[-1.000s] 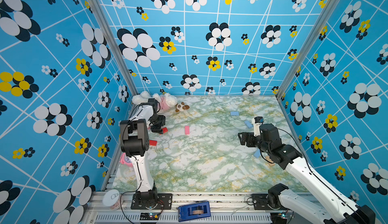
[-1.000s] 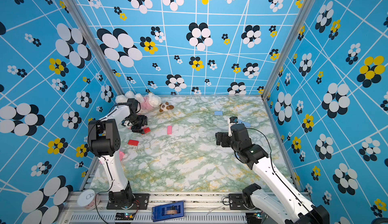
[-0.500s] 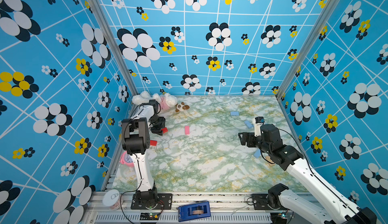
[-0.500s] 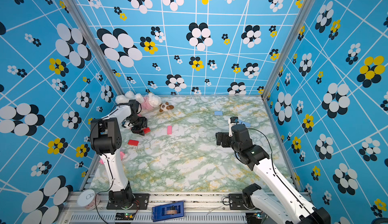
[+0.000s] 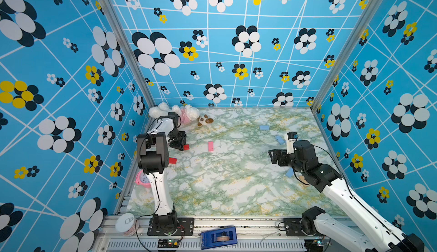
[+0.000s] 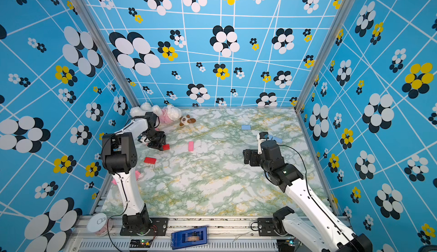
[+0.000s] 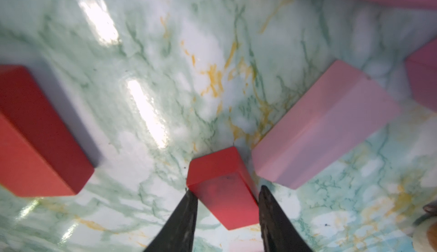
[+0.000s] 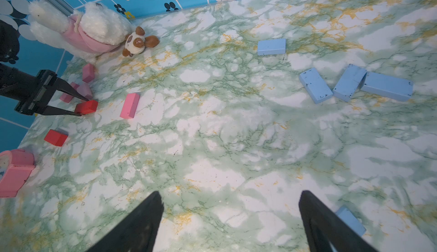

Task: Assemble the letter t with building blocks
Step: Pick up the building block from the center of the board.

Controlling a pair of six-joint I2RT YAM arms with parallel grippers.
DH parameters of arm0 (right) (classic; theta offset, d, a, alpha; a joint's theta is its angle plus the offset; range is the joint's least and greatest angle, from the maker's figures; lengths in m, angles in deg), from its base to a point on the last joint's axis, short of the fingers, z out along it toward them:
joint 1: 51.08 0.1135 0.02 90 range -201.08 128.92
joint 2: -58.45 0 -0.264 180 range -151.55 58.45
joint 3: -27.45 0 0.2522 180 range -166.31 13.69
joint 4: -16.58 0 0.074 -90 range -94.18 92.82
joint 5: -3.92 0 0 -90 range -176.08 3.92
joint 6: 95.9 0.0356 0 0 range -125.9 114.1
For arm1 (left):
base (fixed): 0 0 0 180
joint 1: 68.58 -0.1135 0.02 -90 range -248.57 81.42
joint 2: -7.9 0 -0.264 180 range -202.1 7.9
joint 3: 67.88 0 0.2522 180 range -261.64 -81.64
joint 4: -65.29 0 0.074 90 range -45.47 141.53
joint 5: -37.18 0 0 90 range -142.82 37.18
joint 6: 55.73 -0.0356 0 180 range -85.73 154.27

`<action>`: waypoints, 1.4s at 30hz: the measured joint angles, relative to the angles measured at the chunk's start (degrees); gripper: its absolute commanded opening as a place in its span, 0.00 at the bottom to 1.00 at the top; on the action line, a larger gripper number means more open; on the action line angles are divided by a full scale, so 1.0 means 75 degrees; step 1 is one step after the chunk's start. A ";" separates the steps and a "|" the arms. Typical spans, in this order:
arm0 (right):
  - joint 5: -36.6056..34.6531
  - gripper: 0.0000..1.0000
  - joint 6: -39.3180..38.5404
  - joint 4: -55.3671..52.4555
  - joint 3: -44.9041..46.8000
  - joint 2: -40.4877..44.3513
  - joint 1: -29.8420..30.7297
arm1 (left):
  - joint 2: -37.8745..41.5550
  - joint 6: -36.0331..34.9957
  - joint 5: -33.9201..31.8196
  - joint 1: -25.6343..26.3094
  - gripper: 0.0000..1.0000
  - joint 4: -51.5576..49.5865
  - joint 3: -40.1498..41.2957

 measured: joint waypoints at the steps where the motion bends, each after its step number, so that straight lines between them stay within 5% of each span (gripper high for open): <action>1: 0.0000 0.93 0.0000 0.0003 0.0000 0.0000 0.0000 | 0.0000 -0.0029 0.0000 0.0000 0.44 0.0017 0.0023; 14: -0.0003 0.93 0.0000 0.0000 0.0000 0.0038 0.0000 | 0.0032 -0.0210 0.0032 0.0009 0.44 0.0227 0.0300; 21: -0.0003 0.93 0.0000 0.0000 0.0000 0.0224 0.0000 | 0.0187 -0.0353 0.0125 0.0044 0.17 0.0478 0.0548; 25: -0.0026 0.93 -0.0003 -0.0023 0.0000 0.0303 0.0003 | 0.0323 -0.0761 0.0169 0.0067 0.13 0.0705 0.0720; 32: -0.0175 0.93 -0.0187 -0.0201 0.0041 0.0583 0.0003 | 0.1314 -0.2707 0.0262 0.0108 0.09 0.1154 0.1096; 42: -0.0204 0.94 -0.0490 -0.0219 0.0041 0.0522 0.0003 | 0.3462 -0.7009 -0.0044 0.0603 0.01 0.1303 0.0717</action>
